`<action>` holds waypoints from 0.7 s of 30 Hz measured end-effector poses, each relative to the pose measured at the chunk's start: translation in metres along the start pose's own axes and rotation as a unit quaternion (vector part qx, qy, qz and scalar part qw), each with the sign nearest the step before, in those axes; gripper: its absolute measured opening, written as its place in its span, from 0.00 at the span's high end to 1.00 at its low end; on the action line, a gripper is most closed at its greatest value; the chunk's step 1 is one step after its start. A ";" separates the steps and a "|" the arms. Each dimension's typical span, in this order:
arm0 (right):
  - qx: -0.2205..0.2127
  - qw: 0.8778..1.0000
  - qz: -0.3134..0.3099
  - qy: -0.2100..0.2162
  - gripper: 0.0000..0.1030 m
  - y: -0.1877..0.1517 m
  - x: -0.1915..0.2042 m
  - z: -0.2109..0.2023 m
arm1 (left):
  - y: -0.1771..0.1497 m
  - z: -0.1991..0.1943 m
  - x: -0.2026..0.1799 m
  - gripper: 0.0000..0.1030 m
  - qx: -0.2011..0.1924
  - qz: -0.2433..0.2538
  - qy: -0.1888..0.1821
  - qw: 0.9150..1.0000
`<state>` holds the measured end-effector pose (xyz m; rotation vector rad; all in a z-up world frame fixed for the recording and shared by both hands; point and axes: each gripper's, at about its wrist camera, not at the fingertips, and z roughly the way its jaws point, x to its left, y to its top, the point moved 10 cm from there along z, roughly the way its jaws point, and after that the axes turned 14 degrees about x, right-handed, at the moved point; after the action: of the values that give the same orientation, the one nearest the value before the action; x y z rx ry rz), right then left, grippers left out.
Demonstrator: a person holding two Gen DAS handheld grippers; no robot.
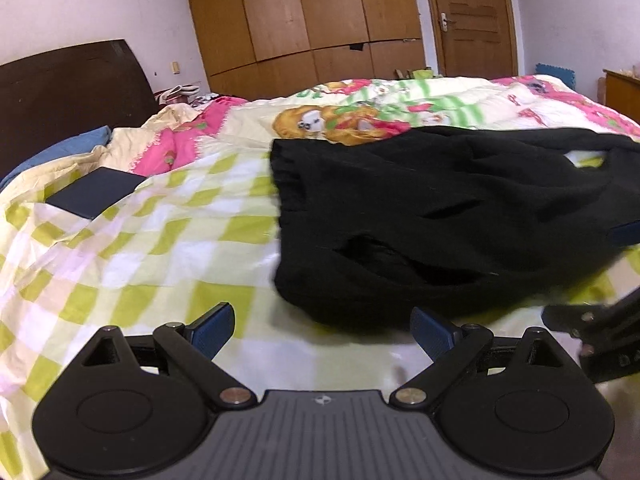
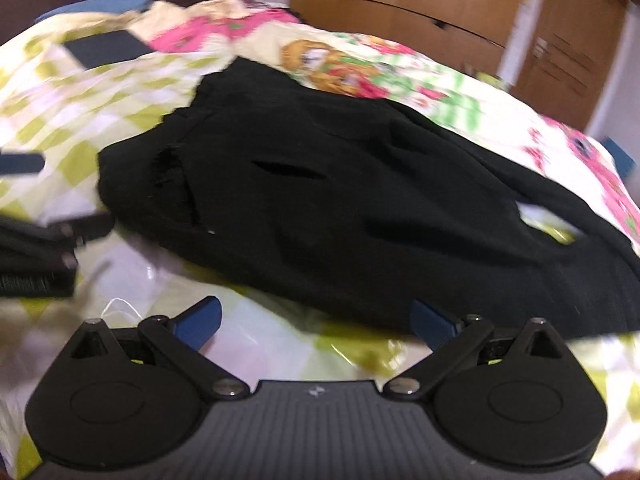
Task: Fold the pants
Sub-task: 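Move both tools toward the black pants and grasp the waistband edge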
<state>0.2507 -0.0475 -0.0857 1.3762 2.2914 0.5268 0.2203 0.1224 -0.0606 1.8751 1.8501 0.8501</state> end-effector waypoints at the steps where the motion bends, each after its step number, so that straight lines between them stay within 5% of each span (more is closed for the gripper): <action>1: -0.003 1.000 -0.010 0.003 0.03 0.004 0.003 0.003 | 0.002 0.003 0.006 0.00 0.001 -0.005 -0.003 1.000; 9: -0.006 0.997 -0.077 0.020 0.09 0.020 0.017 0.024 | 0.024 0.044 -0.007 0.00 0.011 0.079 -0.028 0.996; 15: 0.010 0.993 -0.101 0.052 0.26 0.026 0.023 0.041 | 0.015 0.059 -0.012 0.27 0.040 0.107 -0.040 0.993; 19: 0.019 0.990 -0.114 0.076 0.59 0.027 0.031 0.037 | 0.017 0.059 -0.013 0.43 0.050 0.107 -0.040 0.992; 21: 0.025 0.990 -0.125 0.067 0.65 0.028 0.037 0.036 | 0.018 0.060 -0.009 0.46 0.055 0.101 -0.050 0.992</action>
<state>0.2747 0.0020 -0.1073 1.0806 2.5557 0.4957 0.2729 0.1208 -0.0951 2.1601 1.7001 0.7140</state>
